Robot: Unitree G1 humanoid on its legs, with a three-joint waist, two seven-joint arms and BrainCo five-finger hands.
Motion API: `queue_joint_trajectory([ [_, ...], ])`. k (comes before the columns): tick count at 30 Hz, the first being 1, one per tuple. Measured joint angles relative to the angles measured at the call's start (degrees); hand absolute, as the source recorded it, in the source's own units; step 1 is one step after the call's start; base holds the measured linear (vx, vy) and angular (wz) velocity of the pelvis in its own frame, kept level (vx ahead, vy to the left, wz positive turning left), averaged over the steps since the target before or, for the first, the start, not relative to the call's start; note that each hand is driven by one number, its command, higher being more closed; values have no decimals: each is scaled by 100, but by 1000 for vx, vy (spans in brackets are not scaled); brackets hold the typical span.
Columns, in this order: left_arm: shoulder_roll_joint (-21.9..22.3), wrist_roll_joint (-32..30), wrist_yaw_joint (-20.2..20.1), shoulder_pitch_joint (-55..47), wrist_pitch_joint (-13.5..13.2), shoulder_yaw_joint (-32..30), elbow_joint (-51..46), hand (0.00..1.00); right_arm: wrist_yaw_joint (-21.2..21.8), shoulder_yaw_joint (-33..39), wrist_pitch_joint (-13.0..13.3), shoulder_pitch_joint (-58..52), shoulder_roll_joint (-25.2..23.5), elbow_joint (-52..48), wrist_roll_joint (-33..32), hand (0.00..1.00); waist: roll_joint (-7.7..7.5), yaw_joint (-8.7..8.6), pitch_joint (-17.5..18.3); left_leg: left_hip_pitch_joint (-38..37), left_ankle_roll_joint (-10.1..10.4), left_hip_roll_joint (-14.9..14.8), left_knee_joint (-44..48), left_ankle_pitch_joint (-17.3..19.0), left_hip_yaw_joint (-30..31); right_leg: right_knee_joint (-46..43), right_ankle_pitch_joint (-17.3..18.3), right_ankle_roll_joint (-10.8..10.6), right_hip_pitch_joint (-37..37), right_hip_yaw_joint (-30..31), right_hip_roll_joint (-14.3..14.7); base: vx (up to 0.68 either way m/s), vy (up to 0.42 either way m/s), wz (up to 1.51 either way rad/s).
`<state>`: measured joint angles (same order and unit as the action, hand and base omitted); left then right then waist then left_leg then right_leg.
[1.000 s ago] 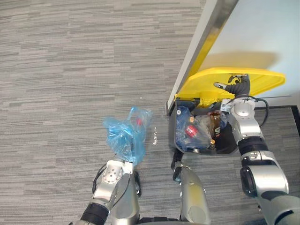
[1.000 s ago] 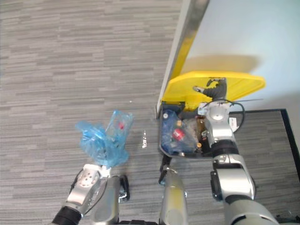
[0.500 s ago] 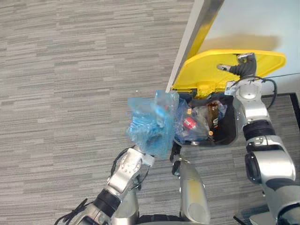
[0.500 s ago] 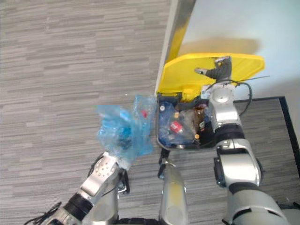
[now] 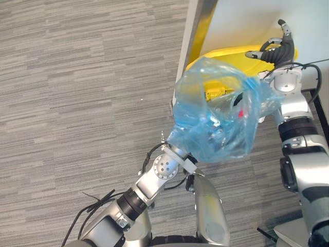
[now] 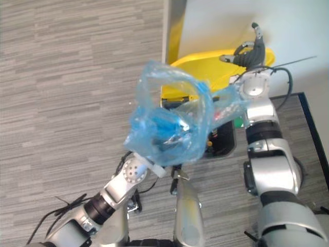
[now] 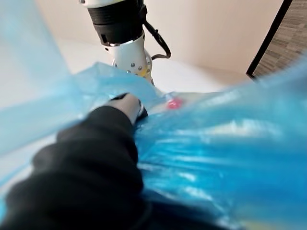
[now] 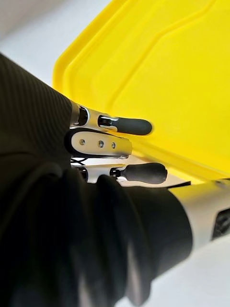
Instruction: Gather rubbish on tea table into small bin, then transfer packed bag to large trash can.
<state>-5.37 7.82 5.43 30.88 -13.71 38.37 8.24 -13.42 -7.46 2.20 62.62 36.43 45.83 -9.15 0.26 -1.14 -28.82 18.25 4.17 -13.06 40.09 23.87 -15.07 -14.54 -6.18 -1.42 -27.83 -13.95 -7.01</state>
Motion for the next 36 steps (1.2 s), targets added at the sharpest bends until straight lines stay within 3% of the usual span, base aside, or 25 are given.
queue_joint_trajectory([
  [7, 11, -570, 221, 922, 244, -51, 1611, 100, 20, -4, 99, 173, 3, -133, 1, 0, -141, -179, -77, 240, 10, -37, 14, 2, -6, 39, -7, 7, -215, 25, 40, -2, -44, 0],
  [11, 20, -668, 302, 1586, 450, -137, 2398, 100, -24, 2, 302, 252, -72, -577, -3, 0, -207, -298, -116, 529, 62, -88, 36, -24, -40, 70, -67, 50, -514, 67, 108, 23, -50, -9],
  [23, 446, -773, 344, 2066, 551, -450, 2746, 100, -149, 71, 434, 205, -628, -1408, -4, 0, -218, -455, -120, 769, 146, -306, 51, 46, -202, -20, -36, 76, -866, 105, 271, 25, -55, -9],
  [36, 664, -1017, 573, 2098, 707, -1010, 3030, 100, -287, 165, 478, -32, -1164, -1993, -3, 0, -244, -456, -100, 862, 264, -619, 150, 42, -324, -244, 93, 124, -1089, 74, 458, 11, -65, -4],
])
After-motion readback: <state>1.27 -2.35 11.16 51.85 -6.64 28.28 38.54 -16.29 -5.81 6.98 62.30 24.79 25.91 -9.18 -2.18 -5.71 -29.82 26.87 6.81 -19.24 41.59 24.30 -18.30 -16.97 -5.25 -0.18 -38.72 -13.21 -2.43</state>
